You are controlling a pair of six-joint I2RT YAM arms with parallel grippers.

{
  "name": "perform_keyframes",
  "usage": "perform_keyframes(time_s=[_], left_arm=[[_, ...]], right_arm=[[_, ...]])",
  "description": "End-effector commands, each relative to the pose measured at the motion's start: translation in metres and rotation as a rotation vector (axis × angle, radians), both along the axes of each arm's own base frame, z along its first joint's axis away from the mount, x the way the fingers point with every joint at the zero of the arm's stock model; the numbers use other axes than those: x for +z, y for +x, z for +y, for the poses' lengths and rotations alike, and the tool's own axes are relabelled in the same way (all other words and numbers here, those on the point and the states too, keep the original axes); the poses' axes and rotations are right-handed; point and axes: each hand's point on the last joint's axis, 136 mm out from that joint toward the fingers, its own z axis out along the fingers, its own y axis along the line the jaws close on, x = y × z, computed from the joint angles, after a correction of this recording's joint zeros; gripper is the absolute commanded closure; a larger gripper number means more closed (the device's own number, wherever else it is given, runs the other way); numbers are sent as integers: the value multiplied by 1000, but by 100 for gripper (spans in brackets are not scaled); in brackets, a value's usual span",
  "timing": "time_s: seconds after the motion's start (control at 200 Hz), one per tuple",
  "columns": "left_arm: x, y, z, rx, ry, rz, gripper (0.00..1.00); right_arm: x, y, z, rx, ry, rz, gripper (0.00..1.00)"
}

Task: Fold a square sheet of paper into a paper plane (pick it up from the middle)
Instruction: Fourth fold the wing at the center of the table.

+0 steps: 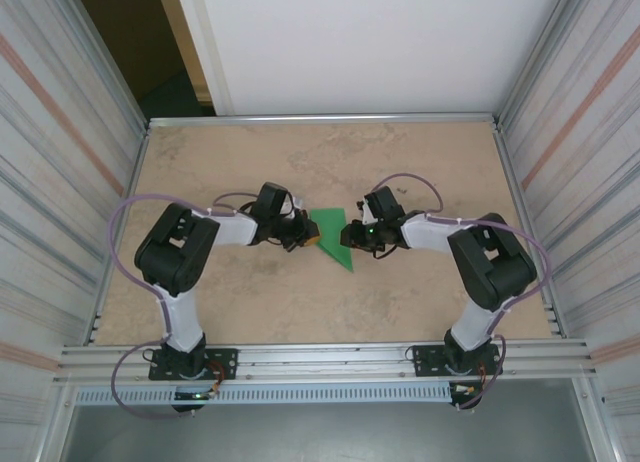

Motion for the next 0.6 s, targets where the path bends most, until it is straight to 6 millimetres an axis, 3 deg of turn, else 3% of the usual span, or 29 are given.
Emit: perform_keyframes(time_s=[0.0,0.125,0.246,0.386,0.596], left_arm=[[27,9,5,42,1,-35,97],[39,12,12,84,50,-14,96],[48,13,16,107,100,12,96],[53,13,16,133,141,28,96],[55,16,16,154,181,30,96]], right_arm=[[26,4,-18,7,-93,-128,61],[39,0,-29,51,-265,-270,60],[52,-10,-25,108,-428,-399,61],[56,-24,-1,177,-479,-472,62],[36,-33,32,239,-528,-482,64]])
